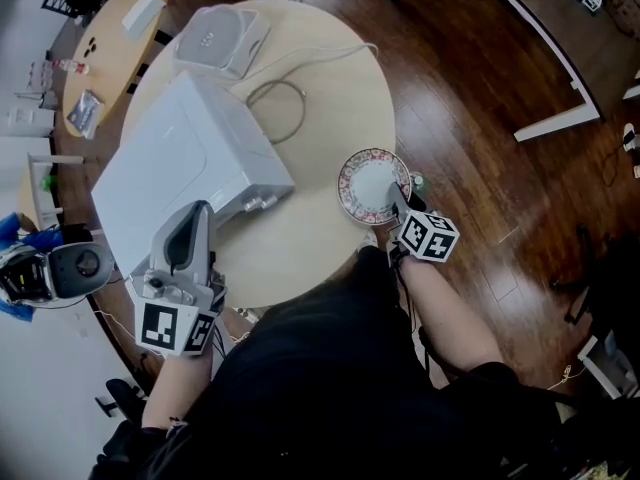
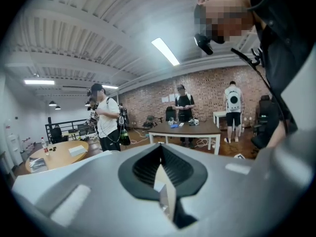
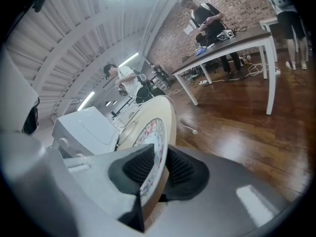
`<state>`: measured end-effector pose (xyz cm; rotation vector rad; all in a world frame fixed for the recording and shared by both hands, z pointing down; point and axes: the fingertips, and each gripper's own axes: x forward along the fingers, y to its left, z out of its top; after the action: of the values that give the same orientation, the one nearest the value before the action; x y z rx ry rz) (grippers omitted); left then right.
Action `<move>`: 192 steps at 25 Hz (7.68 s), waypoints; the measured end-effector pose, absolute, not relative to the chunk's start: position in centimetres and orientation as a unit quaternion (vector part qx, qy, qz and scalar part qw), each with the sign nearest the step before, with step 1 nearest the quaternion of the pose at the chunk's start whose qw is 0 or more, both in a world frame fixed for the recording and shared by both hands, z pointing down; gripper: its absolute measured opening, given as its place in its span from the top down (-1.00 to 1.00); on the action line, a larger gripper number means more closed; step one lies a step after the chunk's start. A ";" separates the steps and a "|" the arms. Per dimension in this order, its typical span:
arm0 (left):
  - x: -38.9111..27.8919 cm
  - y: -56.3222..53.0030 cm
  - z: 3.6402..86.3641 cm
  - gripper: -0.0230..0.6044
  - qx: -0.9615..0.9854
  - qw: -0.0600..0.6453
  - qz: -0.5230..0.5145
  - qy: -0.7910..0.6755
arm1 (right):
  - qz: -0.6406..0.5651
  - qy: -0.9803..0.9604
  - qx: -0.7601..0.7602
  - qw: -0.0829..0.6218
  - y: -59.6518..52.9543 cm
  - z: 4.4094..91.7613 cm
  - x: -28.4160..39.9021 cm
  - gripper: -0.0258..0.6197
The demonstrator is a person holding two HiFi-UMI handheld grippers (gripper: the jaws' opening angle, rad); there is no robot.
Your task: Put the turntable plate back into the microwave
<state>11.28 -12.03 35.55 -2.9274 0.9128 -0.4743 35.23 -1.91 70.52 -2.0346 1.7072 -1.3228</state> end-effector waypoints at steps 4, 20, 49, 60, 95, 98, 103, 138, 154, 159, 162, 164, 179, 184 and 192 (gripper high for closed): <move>9.3 -11.9 34.8 0.91 -0.943 0.022 -0.132 0.304 | -0.433 0.577 -0.684 0.106 -2.3 68.6 34.5 0.77; -0.3 -11.5 33.7 0.91 -0.929 0.022 -0.090 0.359 | -0.462 0.509 -0.682 0.248 -2.9 64.9 33.0 0.82; -9.4 -8.5 33.7 0.91 -0.917 0.025 -0.044 0.396 | -0.470 0.486 -0.654 0.341 -0.7 60.2 29.0 0.82; -13.0 -7.8 34.0 0.91 -0.908 0.021 -0.036 0.417 | -0.478 0.494 -0.643 0.339 -1.1 59.9 26.2 0.82; -19.7 -5.9 34.2 0.91 -0.894 -0.010 -0.015 0.449 | -0.500 0.514 -0.615 0.328 -1.8 58.8 19.0 0.82; -19.7 -5.8 34.1 0.91 -0.894 -0.010 -0.016 0.447 | -0.503 0.513 -0.613 0.328 -1.6 58.8 18.5 0.82; -20.0 -5.7 34.1 0.91 -0.895 -0.011 -0.016 0.446 | -0.500 0.517 -0.610 0.333 -1.6 58.7 18.2 0.82; -21.9 -3.2 34.7 0.91 -0.891 0.009 -0.001 0.453 | -0.537 0.582 -0.543 0.278 -3.5 59.0 9.8 0.82; -22.9 -2.5 34.5 0.91 -0.877 0.011 0.002 0.480 | -0.552 0.612 -0.501 0.265 -4.8 58.7 6.9 0.82; -23.0 -2.4 34.2 0.91 -0.874 0.009 0.004 0.485 | -0.560 0.623 -0.481 0.257 -5.3 58.6 5.5 0.82; -22.9 -2.2 33.8 0.91 -0.874 0.014 0.005 0.486 | -0.564 0.630 -0.470 0.253 -5.6 58.4 4.5 0.82; -23.0 -2.1 33.7 0.91 -0.872 0.015 0.005 0.489 | -0.569 0.633 -0.462 0.248 -5.7 58.5 3.7 0.82; -24.4 -1.8 33.8 0.91 -0.863 -0.002 0.003 0.506 | -0.589 0.655 -0.417 0.224 -6.0 58.2 -0.2 0.82; -24.9 -2.1 35.4 0.91 -0.864 -0.012 0.008 0.503 | -0.599 0.647 -0.415 0.224 -5.5 58.7 -0.4 0.82; -20.0 -4.7 37.7 0.91 -0.878 -0.026 0.024 0.478 | -0.574 0.673 -0.376 0.275 -5.6 58.6 3.6 0.82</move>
<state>-20.03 -4.69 37.72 -2.8042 1.5259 0.0758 3.60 -5.64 58.55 -1.0104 1.8088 -1.5437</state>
